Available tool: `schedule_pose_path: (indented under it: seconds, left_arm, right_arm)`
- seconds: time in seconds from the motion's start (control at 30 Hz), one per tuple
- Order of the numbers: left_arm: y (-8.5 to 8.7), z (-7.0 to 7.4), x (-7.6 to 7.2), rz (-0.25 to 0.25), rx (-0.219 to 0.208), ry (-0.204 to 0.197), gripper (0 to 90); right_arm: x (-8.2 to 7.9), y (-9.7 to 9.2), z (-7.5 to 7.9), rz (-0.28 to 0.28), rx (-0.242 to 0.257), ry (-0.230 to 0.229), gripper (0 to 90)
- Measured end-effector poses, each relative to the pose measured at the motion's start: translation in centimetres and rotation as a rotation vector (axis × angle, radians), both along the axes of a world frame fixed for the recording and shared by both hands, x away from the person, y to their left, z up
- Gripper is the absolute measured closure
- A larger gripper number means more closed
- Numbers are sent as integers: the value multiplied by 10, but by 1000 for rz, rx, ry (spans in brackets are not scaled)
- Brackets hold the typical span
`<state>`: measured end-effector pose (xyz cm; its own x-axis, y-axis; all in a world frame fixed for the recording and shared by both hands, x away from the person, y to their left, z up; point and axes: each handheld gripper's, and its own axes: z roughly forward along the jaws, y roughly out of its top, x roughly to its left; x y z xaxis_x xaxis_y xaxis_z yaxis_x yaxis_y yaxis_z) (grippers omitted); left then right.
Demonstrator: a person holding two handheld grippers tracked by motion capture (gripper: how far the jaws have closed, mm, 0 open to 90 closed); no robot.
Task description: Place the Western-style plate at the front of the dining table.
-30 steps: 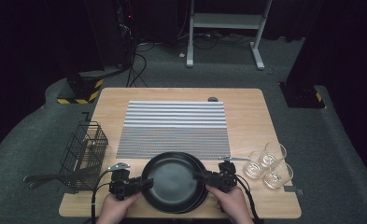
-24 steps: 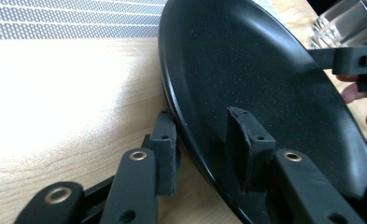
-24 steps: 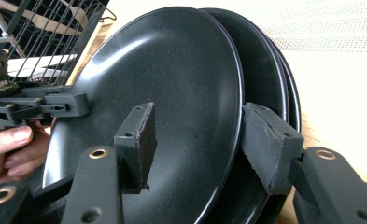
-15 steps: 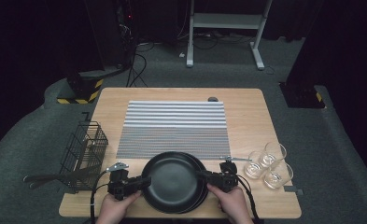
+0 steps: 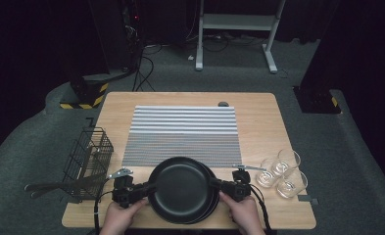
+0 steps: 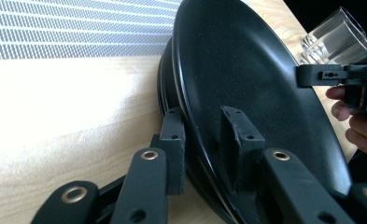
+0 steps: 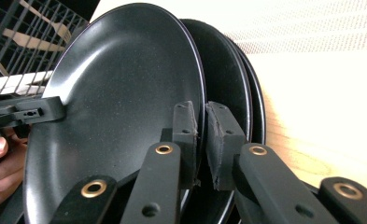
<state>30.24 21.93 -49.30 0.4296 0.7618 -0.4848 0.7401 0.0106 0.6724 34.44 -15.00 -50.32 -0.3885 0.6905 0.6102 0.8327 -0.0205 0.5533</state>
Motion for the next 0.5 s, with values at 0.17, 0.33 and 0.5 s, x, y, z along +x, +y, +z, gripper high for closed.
schedule_pose_path:
  seconds: [0.17, 0.33, 0.5]
  left_arm:
    - [-4, 0, 8, -1, -5, -9, 734]
    - [-6, -1, 20, -7, -25, -21, 741]
    - [-10, -4, 34, -6, -44, -42, 744]
  right_arm:
    - [1, -5, 1, -25, 27, -20, 839]
    - [2, -9, 6, -60, 35, -75, 844]
    - [8, -13, 7, -80, 43, -95, 842]
